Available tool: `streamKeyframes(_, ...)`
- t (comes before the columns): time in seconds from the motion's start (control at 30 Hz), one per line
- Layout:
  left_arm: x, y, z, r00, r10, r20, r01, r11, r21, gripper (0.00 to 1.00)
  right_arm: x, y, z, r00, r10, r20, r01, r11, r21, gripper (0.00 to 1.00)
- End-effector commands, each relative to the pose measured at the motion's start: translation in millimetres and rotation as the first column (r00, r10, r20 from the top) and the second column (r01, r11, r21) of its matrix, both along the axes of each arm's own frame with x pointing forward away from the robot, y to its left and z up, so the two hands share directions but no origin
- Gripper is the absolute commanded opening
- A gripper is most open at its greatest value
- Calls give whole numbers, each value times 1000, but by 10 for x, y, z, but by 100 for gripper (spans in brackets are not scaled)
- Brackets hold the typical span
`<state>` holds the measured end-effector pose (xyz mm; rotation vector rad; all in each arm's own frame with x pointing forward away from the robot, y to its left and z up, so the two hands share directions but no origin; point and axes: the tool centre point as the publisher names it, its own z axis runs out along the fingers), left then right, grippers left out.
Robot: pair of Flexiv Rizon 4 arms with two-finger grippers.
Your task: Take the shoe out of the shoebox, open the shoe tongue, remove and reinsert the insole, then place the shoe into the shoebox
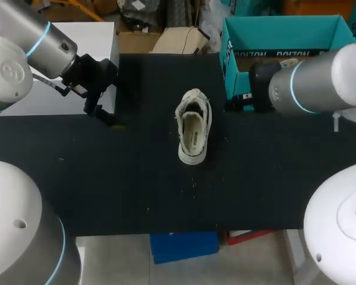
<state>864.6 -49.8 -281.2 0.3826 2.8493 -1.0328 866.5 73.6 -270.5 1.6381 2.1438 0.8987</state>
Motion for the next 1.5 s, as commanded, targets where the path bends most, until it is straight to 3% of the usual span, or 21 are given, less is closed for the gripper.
streamKeyframes(0.03, -7, -5, -9, 1000, 2, 3, -2, 1000, 2, 100, 221, 251, -141, 970, 13, -242, -34, 996, -81, 100)
streamKeyframes(0.13, -7, -5, -9, 1000, 2, 3, -2, 1000, 2, 100, 305, 321, -201, 960, 5, -280, -31, 995, -90, 100)
streamKeyframes(0.17, -7, -5, -9, 1000, 2, 3, -2, 1000, 2, 100, 326, 331, -220, 957, 2, -290, -31, 995, -94, 82)
streamKeyframes(0.23, -7, -5, -9, 1000, 2, 3, -2, 1000, 2, 100, 359, 340, -267, 950, -1, -311, -31, 995, -98, 98)
streamKeyframes(0.3, -7, -5, -9, 1000, 2, 3, -2, 1000, 2, 100, 385, 345, -312, 942, -11, -337, -23, 995, -98, 79)
streamKeyframes(0.37, -7, -5, -9, 1000, 2, 3, -2, 1000, 2, 100, 403, 349, -363, 934, -13, -358, -28, 994, -110, 85)
streamKeyframes(0.57, -7, -5, -9, 1000, 2, 3, -2, 1000, 2, 100, 460, 342, -486, 926, -25, -377, -24, 992, -125, 82)
streamKeyframes(0.63, -7, -5, -9, 1000, 2, 3, -2, 1000, 2, 100, 477, 342, -521, 924, -26, -381, -24, 992, -126, 90)
streamKeyframes(0.67, -7, -5, -9, 1000, 2, 3, -2, 1000, 2, 100, 483, 347, -527, 923, -28, -383, -24, 991, -129, 81)
streamKeyframes(0.77, -7, -5, -9, 1000, 2, 3, -2, 1000, 2, 100, 500, 374, -547, 923, -29, -384, -23, 991, -131, 75)
streamKeyframes(0.8, -7, -5, -9, 1000, 2, 3, -2, 1000, 2, 100, 505, 386, -557, 924, -29, -381, -22, 991, -130, 56)
streamKeyframes(0.83, -7, -5, -9, 1000, 2, 3, -2, 1000, 2, 100, 506, 391, -563, 925, -31, -380, -20, 991, -131, 49)
streamKeyframes(0.93, -7, -5, -9, 1000, 2, 3, -2, 1000, 2, 100, 495, 401, -620, 925, -46, -377, -3, 992, -129, 73)
streamKeyframes(1.0, -7, -5, -9, 1000, 2, 3, -2, 1000, 2, 100, 481, 417, -638, 925, -61, -375, 15, 992, -123, 75)
streamKeyframes(1.07, -7, -5, -9, 1000, 2, 3, -2, 1000, 2, 100, 460, 441, -668, 925, -69, -373, 26, 992, -121, 89)
streamKeyframes(1.27, -7, -5, -9, 1000, 2, 3, -2, 1000, 2, 100, 382, 532, -753, 923, -81, -376, 43, 993, -108, 89)
streamKeyframes(1.5, -7, -5, -9, 1000, 2, 3, -2, 1000, 2, 100, 402, 546, -889, 919, -96, -382, 54, 991, -120, 67)
